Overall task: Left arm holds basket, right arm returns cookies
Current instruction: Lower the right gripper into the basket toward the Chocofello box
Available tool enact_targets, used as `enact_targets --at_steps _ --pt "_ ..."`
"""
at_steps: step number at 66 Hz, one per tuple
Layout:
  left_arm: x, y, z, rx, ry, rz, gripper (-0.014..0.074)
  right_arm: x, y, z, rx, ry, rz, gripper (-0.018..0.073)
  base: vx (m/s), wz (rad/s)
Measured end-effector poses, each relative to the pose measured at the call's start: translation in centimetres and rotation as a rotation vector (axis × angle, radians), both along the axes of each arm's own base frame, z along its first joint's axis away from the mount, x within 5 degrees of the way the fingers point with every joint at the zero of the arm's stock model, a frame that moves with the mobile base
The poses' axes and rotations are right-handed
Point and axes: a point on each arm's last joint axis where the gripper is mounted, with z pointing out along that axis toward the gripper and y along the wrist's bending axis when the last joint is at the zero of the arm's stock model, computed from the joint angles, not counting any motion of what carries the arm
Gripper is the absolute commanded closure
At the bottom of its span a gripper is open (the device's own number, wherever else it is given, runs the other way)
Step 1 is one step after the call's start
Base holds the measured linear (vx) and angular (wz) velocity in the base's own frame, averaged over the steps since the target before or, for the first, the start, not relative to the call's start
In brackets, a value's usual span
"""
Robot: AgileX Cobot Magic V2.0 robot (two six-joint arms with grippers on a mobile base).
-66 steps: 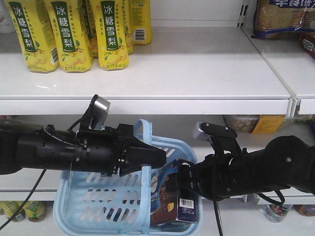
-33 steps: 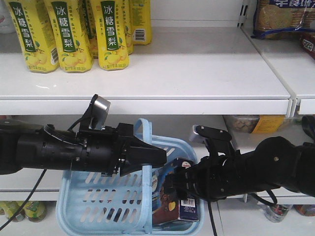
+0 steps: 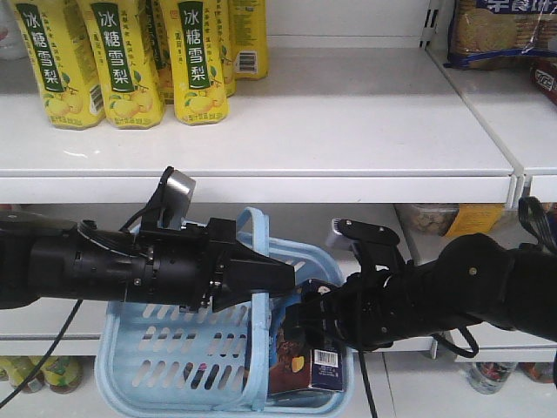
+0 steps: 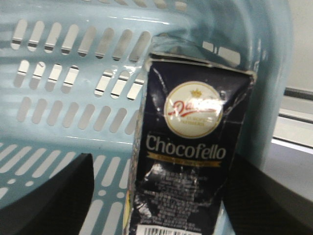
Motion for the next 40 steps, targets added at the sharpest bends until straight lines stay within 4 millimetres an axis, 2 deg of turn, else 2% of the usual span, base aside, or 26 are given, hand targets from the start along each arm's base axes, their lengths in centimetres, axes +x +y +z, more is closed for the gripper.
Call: enact_targets --at_steps 21,40 --pt "-0.03 0.0 -0.01 0.003 -0.005 -0.004 0.0599 -0.07 0.55 -0.03 0.053 0.01 0.031 0.0057 0.0 0.0" --pt "-0.02 0.0 -0.01 0.003 -0.005 -0.003 0.0599 0.05 0.85 -0.2 0.083 0.001 0.042 0.0118 0.0 0.0"
